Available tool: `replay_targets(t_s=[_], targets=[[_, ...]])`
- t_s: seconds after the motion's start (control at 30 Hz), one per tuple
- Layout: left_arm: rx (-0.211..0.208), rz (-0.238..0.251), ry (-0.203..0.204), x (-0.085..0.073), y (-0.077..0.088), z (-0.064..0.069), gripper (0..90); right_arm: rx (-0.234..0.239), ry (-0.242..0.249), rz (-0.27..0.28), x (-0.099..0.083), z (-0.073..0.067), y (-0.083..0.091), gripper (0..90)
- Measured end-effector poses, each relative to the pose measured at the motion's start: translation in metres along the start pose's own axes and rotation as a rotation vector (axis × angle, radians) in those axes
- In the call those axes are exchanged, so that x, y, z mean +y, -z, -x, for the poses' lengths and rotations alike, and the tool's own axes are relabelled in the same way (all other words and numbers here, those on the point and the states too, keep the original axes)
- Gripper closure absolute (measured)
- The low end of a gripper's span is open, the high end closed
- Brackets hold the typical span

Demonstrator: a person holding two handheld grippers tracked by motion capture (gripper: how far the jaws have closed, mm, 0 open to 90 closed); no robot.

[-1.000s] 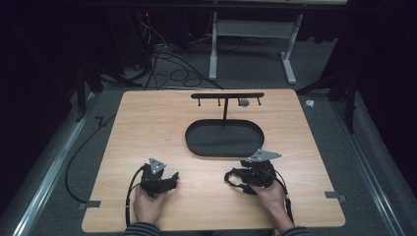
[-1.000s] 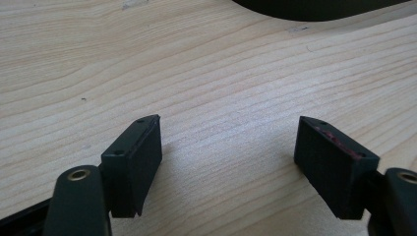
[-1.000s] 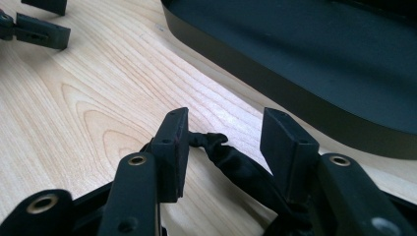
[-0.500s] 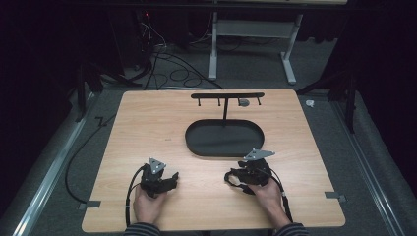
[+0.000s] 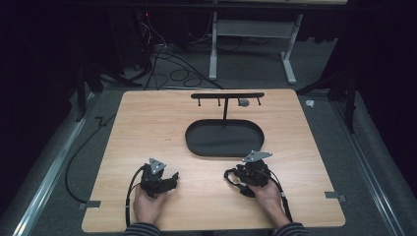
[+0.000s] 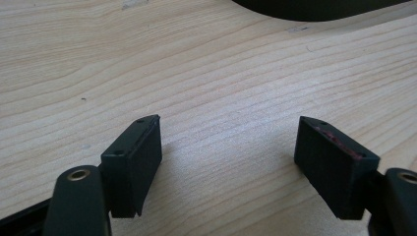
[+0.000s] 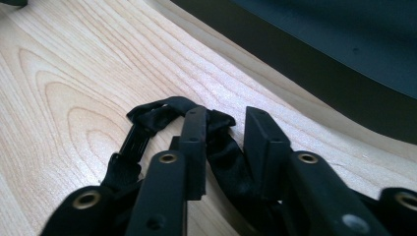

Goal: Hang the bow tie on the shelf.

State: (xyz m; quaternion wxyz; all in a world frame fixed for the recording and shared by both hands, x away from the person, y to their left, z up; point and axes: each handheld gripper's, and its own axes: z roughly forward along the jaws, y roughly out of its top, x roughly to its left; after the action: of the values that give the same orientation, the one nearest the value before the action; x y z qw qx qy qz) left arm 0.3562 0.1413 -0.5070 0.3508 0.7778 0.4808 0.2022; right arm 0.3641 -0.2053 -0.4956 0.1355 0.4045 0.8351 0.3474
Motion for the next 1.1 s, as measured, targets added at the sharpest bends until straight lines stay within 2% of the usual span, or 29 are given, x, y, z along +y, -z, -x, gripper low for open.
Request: replay_targets(t_s=[0.13, 0.3, 0.4, 0.53, 0.7, 0.8, 1.1], targets=[[0.002, 0.002, 0.007, 0.0, 0.0, 0.0, 26.6, -0.005, 0.014, -0.007, 0.0, -0.001, 0.001, 80.4], [0.004, 0.003, 0.009, 0.0, 0.0, -0.001, 26.9, -0.014, 0.035, -0.005, 0.0, -0.004, 0.003, 82.2], [0.005, 0.001, 0.007, 0.0, 0.0, 0.0, 26.8, -0.019, 0.03, 0.027, 0.001, -0.004, 0.014, 82.7], [0.005, 0.001, 0.007, 0.0, 0.0, 0.0, 26.7, -0.02, 0.016, 0.042, 0.001, -0.001, 0.02, 83.0], [0.007, 0.0, 0.003, 0.0, 0.0, 0.0, 26.3, -0.008, -0.019, 0.103, 0.001, 0.004, 0.03, 83.2], [0.007, -0.001, 0.002, 0.0, 0.0, 0.0, 26.1, -0.007, -0.013, 0.115, 0.004, 0.004, 0.032, 83.1], [0.005, -0.001, 0.002, 0.0, 0.0, 0.0, 26.0, -0.017, -0.025, 0.189, 0.016, 0.013, 0.058, 83.1]])
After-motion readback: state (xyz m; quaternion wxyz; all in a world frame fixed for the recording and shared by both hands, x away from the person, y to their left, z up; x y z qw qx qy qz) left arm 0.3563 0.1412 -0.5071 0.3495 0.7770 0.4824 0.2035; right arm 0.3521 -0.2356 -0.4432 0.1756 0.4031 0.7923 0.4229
